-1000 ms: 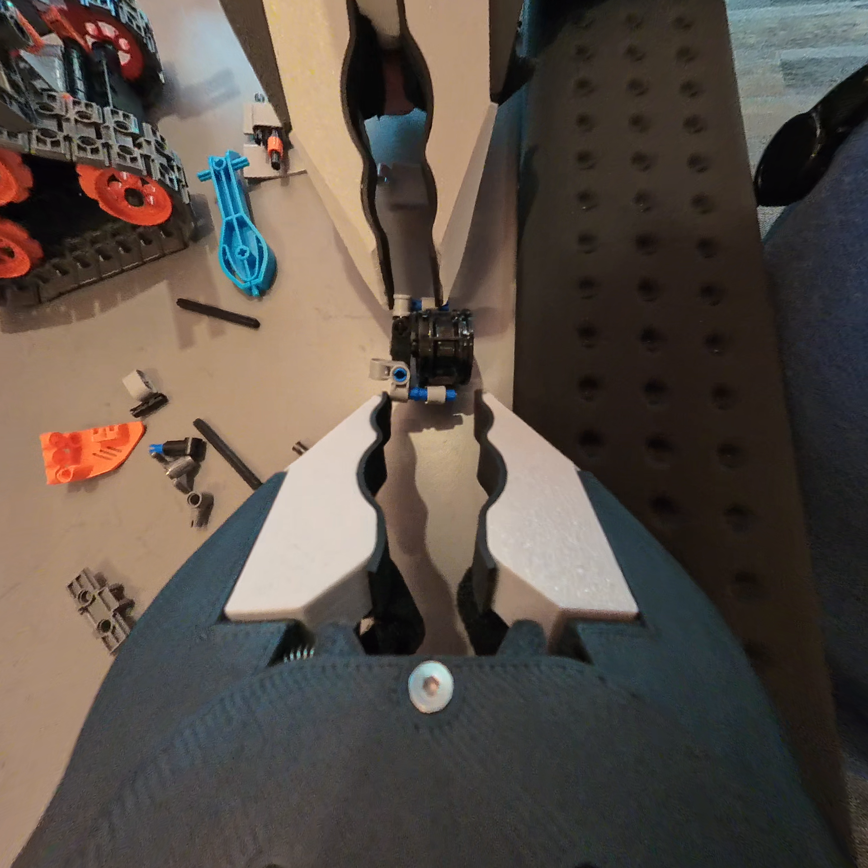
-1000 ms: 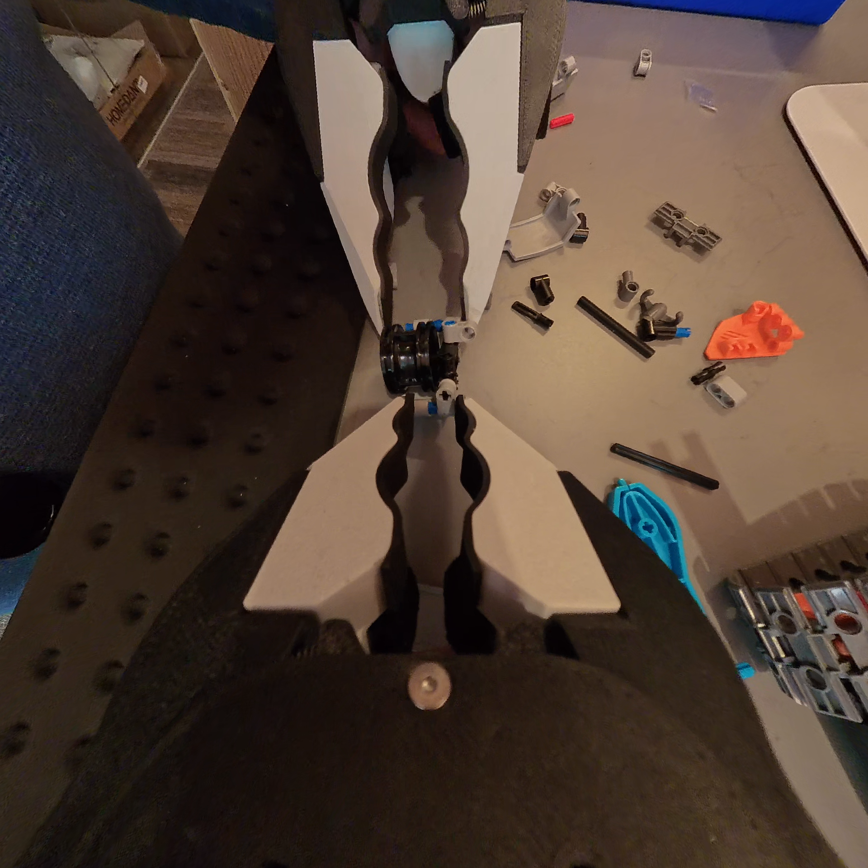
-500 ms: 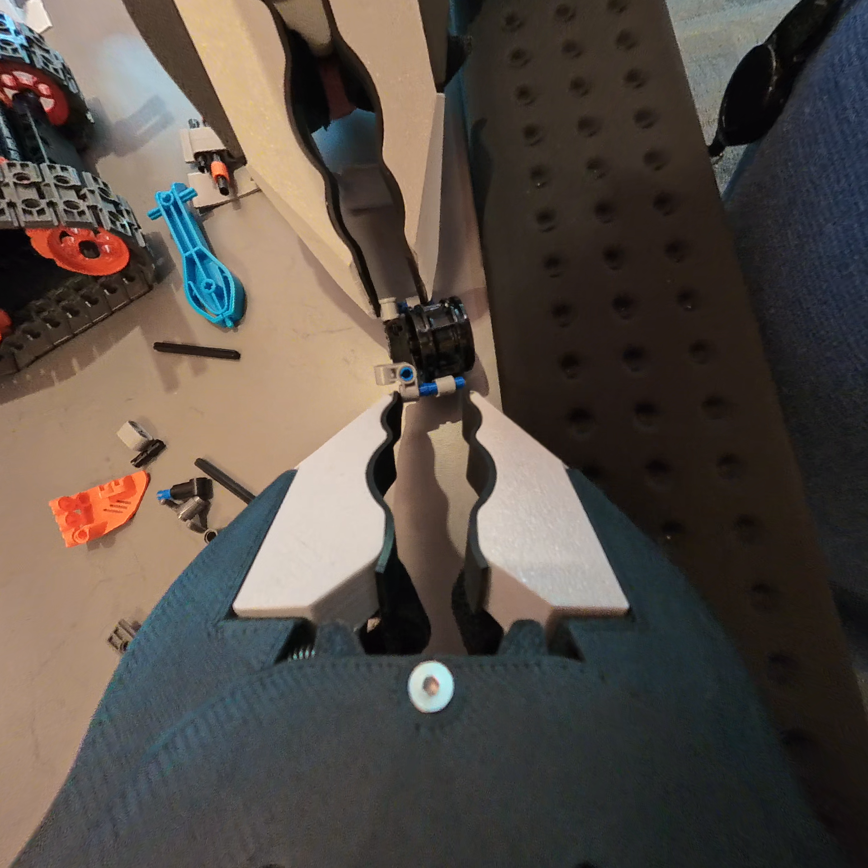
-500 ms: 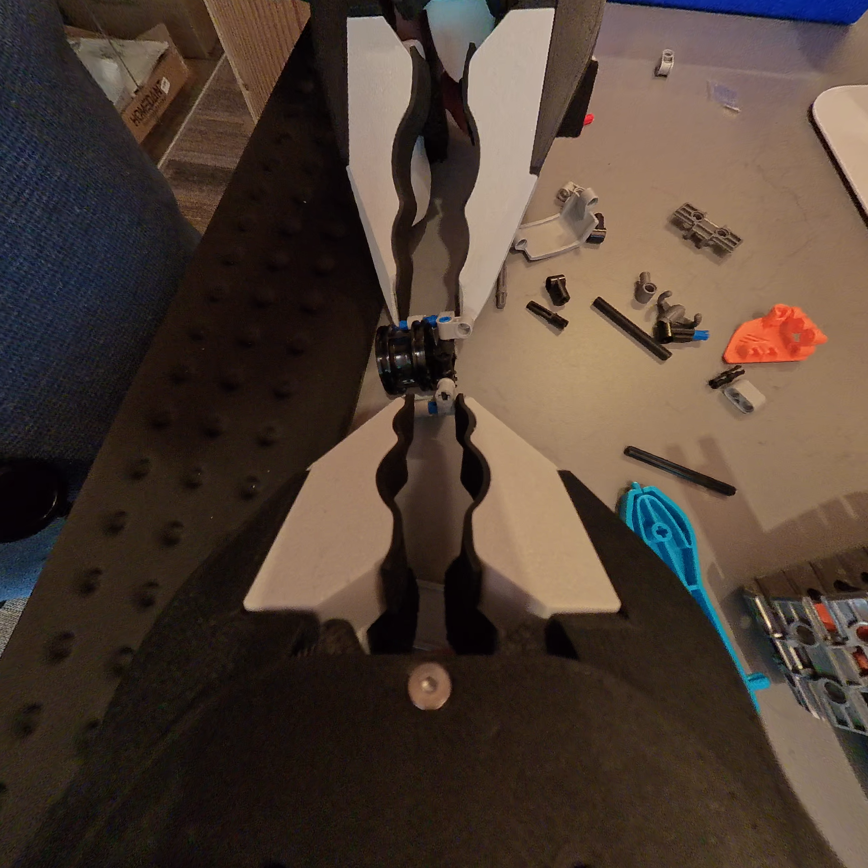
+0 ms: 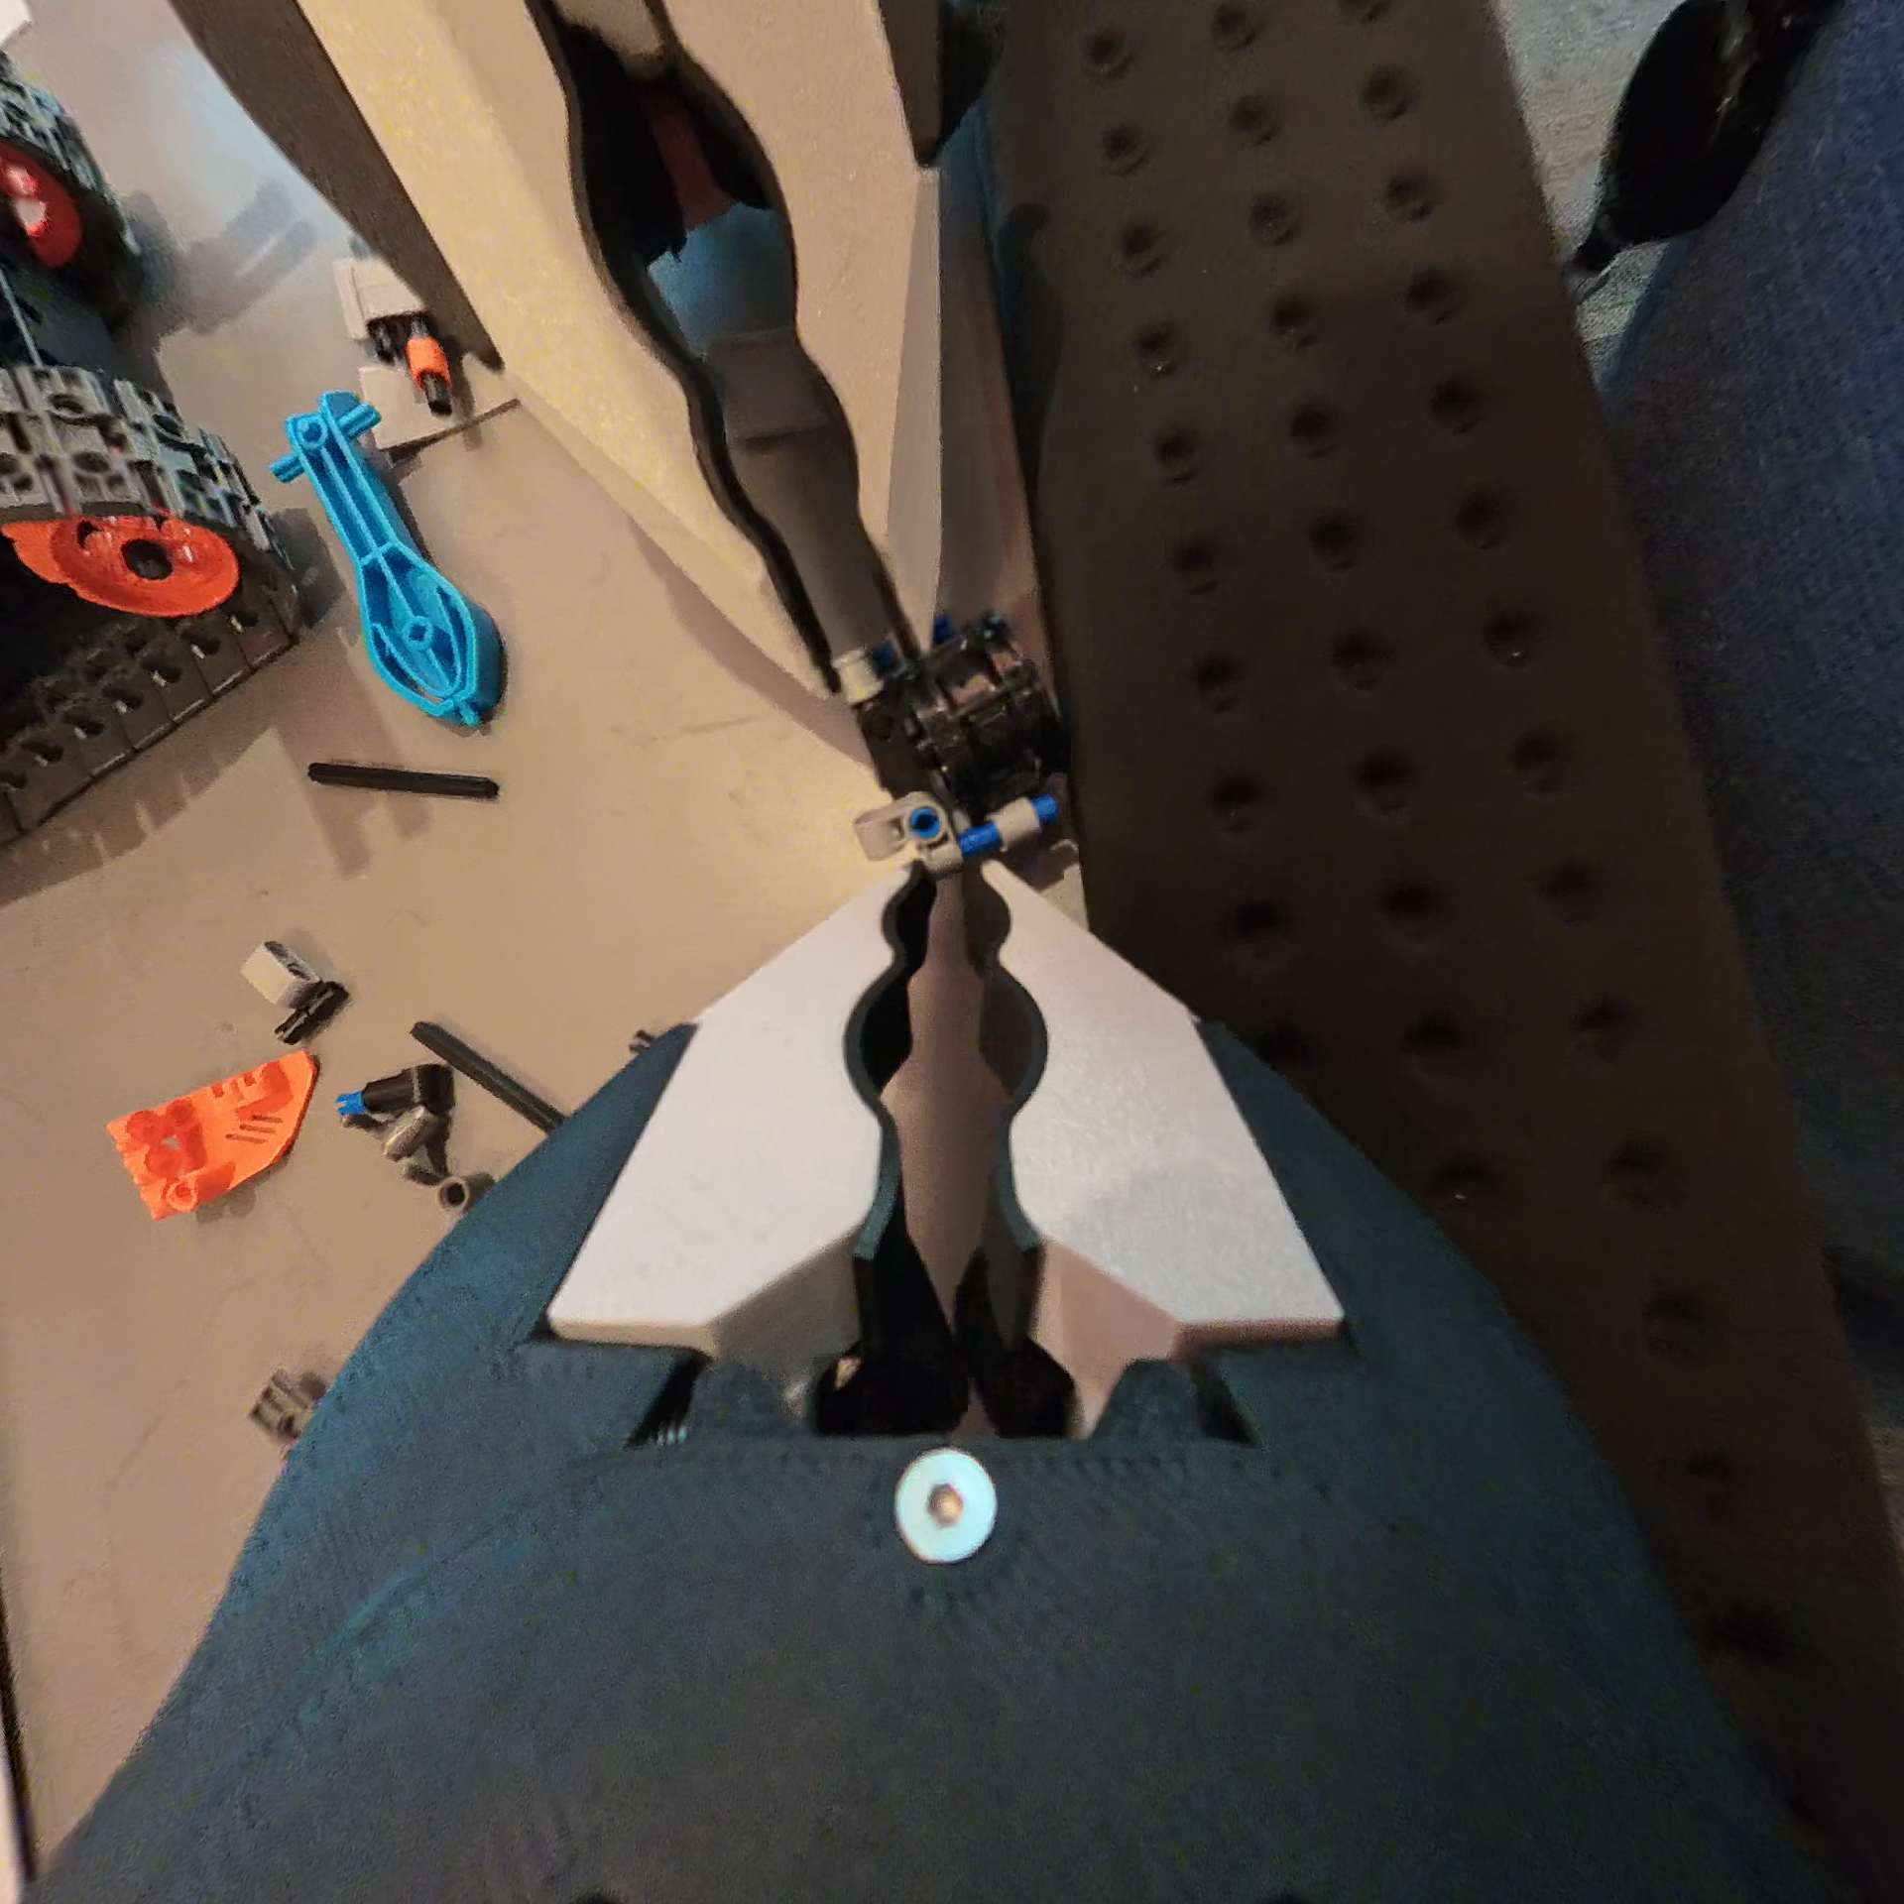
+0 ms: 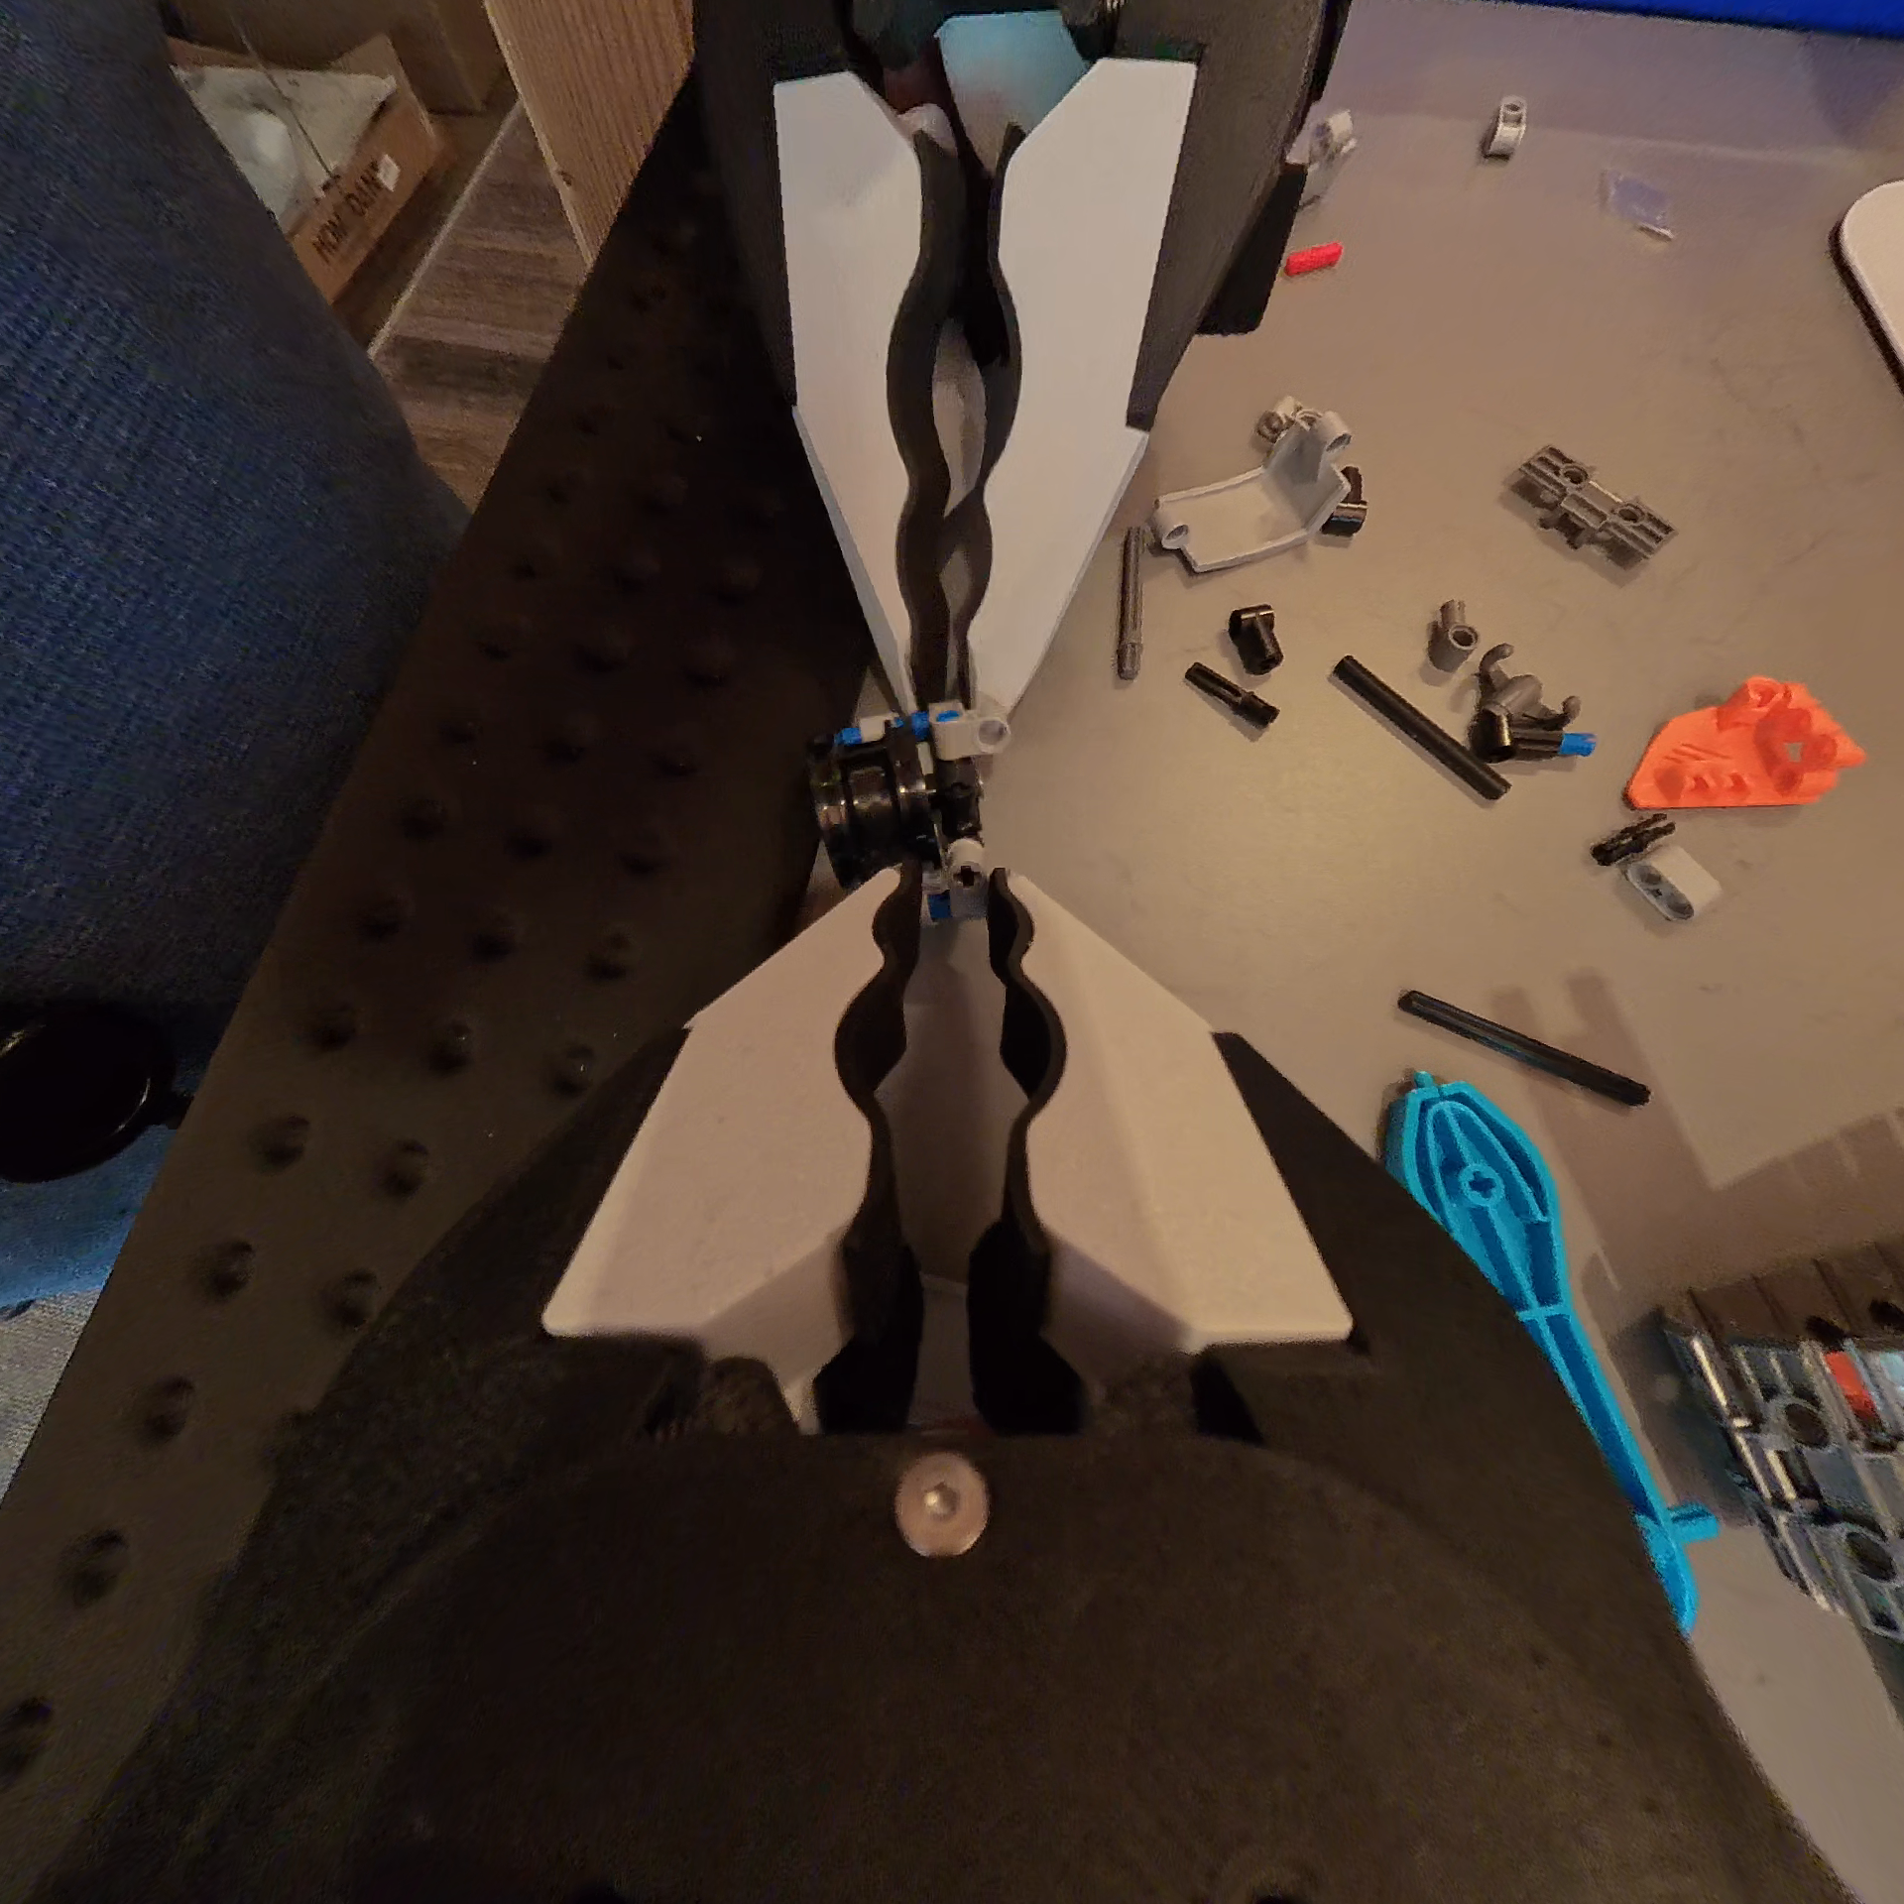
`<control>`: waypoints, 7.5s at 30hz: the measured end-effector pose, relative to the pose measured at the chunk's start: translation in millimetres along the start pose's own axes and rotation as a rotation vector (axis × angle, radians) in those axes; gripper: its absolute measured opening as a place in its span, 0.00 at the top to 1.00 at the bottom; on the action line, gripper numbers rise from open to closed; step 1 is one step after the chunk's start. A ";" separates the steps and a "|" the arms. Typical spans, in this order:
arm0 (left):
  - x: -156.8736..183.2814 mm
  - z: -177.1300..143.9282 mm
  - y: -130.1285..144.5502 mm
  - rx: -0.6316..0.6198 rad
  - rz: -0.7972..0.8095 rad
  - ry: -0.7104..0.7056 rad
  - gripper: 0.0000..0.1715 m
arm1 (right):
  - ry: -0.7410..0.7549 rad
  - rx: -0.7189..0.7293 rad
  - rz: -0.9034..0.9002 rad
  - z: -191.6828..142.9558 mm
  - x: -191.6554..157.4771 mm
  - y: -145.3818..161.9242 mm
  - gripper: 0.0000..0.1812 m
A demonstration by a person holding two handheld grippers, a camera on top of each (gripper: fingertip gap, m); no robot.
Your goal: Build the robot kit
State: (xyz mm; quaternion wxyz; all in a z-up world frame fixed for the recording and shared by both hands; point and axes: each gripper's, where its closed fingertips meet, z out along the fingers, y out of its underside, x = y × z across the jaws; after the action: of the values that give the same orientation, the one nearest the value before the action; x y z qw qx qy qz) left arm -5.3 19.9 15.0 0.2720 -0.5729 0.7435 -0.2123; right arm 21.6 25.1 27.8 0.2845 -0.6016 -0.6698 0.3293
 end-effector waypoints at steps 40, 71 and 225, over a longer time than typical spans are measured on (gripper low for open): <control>-2.8 13.2 -5.6 0.021 -0.175 -0.001 0.91 | 0.004 0.021 0.010 5.7 -2.3 -5.6 0.84; -9.9 16.9 -8.2 0.014 -0.129 -0.028 0.99 | 0.010 0.021 0.001 4.3 -0.5 -2.4 0.84; -66.1 -97.1 -115.1 0.770 -0.223 0.004 0.81 | 0.436 0.385 -0.143 -87.0 30.0 -109.0 0.89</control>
State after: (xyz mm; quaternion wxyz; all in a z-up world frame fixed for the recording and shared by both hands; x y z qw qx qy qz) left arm 29.5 55.1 171.8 0.4405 -0.5056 0.5436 -0.5047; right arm 18.4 57.1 166.8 0.5530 -0.5443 -0.5590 0.2924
